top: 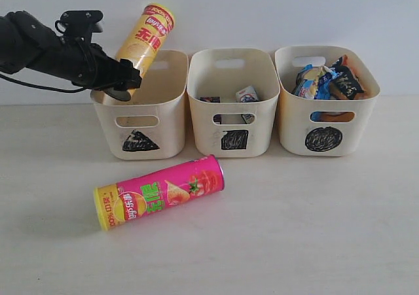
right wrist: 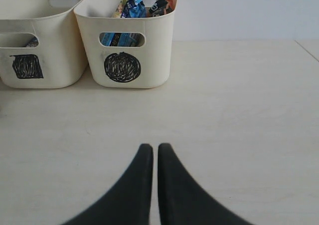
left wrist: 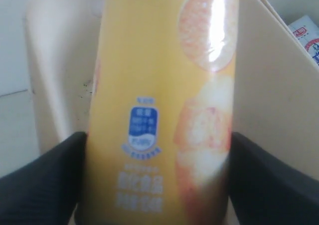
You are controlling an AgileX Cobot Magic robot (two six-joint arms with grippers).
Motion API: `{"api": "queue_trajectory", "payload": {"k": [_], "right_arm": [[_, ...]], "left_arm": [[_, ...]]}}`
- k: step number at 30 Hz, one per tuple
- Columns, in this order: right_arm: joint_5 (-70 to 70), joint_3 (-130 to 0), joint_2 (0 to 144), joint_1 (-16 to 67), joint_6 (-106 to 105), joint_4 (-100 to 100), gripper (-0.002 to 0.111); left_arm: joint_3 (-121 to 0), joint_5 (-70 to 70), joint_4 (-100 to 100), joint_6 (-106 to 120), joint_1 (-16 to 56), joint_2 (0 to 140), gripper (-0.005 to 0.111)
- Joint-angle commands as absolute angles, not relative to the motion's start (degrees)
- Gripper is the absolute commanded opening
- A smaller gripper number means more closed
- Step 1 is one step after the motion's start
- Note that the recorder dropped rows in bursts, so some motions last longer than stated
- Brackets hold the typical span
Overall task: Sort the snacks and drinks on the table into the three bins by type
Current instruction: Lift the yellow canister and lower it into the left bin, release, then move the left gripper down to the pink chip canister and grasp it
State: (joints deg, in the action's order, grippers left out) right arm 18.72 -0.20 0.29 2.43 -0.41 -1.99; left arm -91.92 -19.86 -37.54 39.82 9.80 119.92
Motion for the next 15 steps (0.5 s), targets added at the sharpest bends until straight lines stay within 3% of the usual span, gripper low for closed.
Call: {"api": "queue_trajectory", "payload": {"k": [1,5,10,11,13,15], "right_arm": [[18.4,0.0,0.0,2.5,-0.4,-1.8,0.001],[18.4,0.0,0.0,2.5,-0.4,-1.8,0.001],[18.4,0.0,0.0,2.5,-0.4,-1.8,0.001],[18.4,0.0,0.0,2.5,-0.4,-1.8,0.001],[18.4,0.0,0.0,2.5,-0.4,-1.8,0.001],[18.4,0.0,0.0,2.5,-0.4,-1.8,0.001]], "left_arm": [[-92.4,-18.0,-38.7,38.5,9.8,119.7,0.075],[-92.8,-19.1,-38.7,38.3,9.8,119.7,0.091],[-96.1,-24.8,-38.4,39.3,9.8,118.9,0.093],[-96.8,-27.7,-38.2,43.0,9.8,117.6,0.088],[-96.9,-31.2,-36.7,45.9,9.8,114.8,0.068],[-96.9,-34.6,-34.6,46.1,9.8,111.9,0.028]]}}
